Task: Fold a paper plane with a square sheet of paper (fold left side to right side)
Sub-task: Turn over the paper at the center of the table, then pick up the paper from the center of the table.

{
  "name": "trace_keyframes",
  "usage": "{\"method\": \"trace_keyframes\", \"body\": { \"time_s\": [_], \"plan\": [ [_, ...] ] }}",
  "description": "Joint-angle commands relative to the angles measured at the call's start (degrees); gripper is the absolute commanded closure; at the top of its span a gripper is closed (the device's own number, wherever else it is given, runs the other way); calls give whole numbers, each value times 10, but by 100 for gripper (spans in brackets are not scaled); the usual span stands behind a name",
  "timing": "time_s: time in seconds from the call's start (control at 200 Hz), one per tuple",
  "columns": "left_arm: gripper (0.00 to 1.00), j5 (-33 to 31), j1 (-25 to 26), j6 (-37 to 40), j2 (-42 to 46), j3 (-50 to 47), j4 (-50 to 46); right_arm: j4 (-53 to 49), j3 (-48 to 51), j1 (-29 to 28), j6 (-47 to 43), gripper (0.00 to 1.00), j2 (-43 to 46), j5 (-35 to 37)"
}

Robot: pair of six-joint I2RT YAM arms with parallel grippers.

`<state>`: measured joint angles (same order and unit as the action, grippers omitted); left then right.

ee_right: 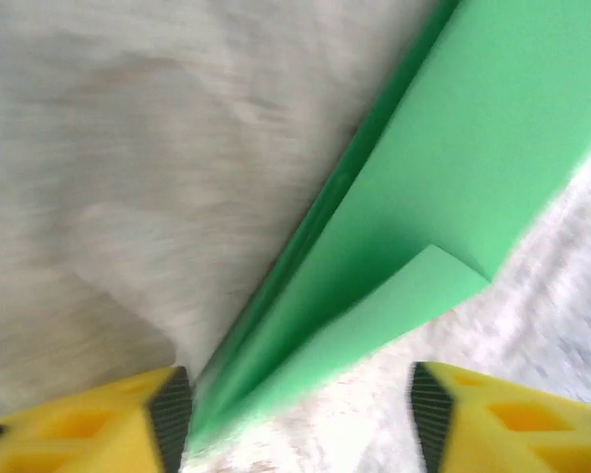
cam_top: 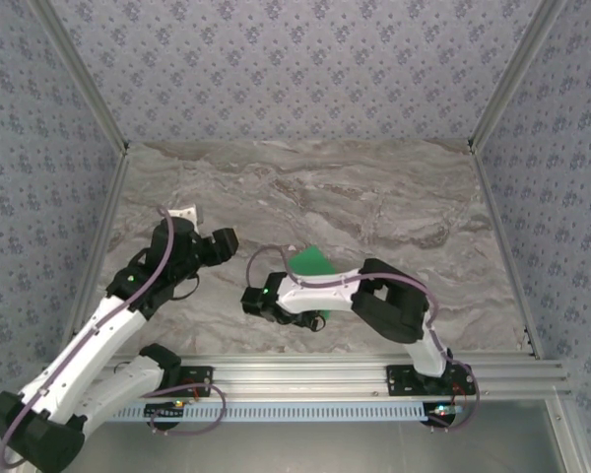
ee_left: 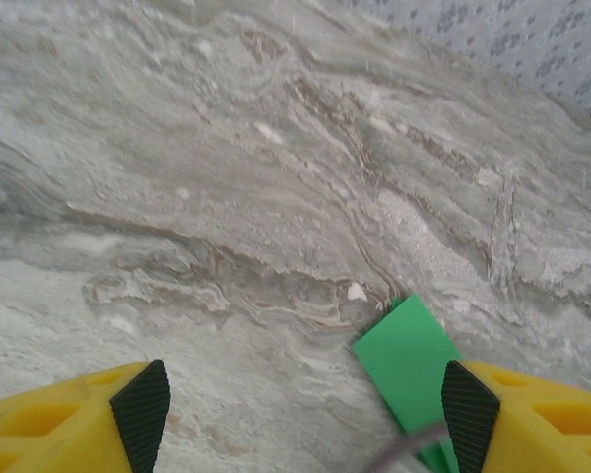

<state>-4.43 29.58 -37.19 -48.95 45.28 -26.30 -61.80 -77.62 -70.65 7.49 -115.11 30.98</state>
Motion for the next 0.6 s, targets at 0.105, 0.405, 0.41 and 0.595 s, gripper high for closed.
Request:
{"method": "trace_keyframes", "body": {
  "time_s": [0.105, 0.405, 0.41, 0.595],
  "plan": [
    [24, 133, -23, -51, -78, -47, 127, 101, 74, 25, -30, 15, 216, -208],
    [24, 246, 30, -104, -254, -77, 326, 386, 302, 297, 52, 3, 517, -509],
    [24, 246, 32, -104, -258, -76, 327, 390, 306, 301, 54, 2, 519, -513],
    [26, 245, 77, -124, -375, -39, 380, 500, 393, 439, 127, 0, 563, -624]
  ]
}}
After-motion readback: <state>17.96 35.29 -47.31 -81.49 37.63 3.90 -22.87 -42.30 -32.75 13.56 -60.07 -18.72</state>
